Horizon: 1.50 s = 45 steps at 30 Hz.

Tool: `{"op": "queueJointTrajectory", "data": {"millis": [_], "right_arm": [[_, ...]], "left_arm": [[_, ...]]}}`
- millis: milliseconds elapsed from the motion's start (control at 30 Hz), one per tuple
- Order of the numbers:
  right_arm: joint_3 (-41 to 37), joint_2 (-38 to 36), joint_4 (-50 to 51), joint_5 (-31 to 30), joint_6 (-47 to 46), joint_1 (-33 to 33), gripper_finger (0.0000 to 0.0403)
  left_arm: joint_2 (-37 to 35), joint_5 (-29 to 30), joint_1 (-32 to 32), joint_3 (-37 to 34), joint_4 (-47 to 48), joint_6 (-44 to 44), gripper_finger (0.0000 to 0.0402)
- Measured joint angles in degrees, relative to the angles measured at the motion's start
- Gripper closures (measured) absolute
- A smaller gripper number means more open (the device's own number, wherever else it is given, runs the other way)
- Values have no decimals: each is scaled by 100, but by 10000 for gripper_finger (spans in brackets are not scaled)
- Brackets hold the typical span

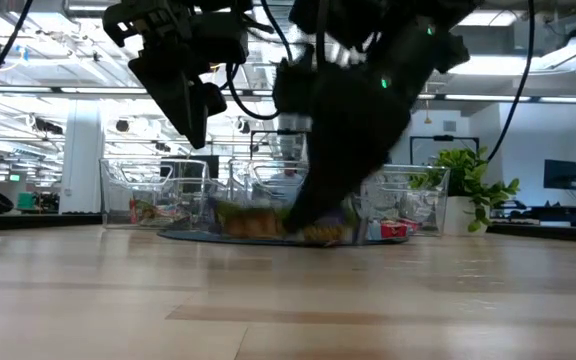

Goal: Pick and place Granola Bars by type
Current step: Put the blue granola bar into the right transparent bin

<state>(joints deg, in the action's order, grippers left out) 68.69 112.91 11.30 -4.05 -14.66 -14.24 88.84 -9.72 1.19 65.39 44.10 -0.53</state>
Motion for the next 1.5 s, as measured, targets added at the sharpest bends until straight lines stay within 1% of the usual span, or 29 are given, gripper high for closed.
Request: {"op": "queueJointTrajectory", "data": {"millis": [133,233,300,400,500,633,700,767,867,967,1133,1267,1367,1500], "right_arm": [[0,-431,42,154,-41,25,352],[2,-906,146,144,-56,92,352],[2,-1262,397,60,-177,179,352],[2,-1820,1051,-275,-515,370,353],[4,-2392,1900,-777,-1163,625,353],[4,-3012,2873,-1369,-2337,1151,352],[4,-3235,3201,-1567,-2808,1480,352],[4,-3361,3411,-1604,-3124,1859,352],[4,-3397,3544,-1564,-3313,2403,352],[4,-3273,3507,-1553,-3244,2855,352],[9,-2809,3446,-1117,-2853,3403,352],[9,-2353,3508,-1057,-2835,3700,347],[7,-2060,3529,-889,-2781,3882,331],[7,-1880,3494,-473,-2462,3958,293]], "left_arm": [[0,2,0,-2,2,-129,221],[0,7,0,-2,4,-219,221],[0,11,-7,-2,12,-284,221],[0,109,-7,-2,27,-358,221],[0,235,-7,-2,26,-447,221],[0,427,-9,-2,13,-495,221],[0,557,-9,-2,-17,-495,221],[0,689,-9,-2,-50,-495,221],[0,856,-9,-2,-141,-486,221],[0,894,-9,-2,-177,-401,221],[0,907,-9,-2,-169,-197,221],[0,909,-9,-2,-153,-76,221],[0,909,-9,-2,-146,25,221],[0,909,-9,-2,-110,159,221]]}}
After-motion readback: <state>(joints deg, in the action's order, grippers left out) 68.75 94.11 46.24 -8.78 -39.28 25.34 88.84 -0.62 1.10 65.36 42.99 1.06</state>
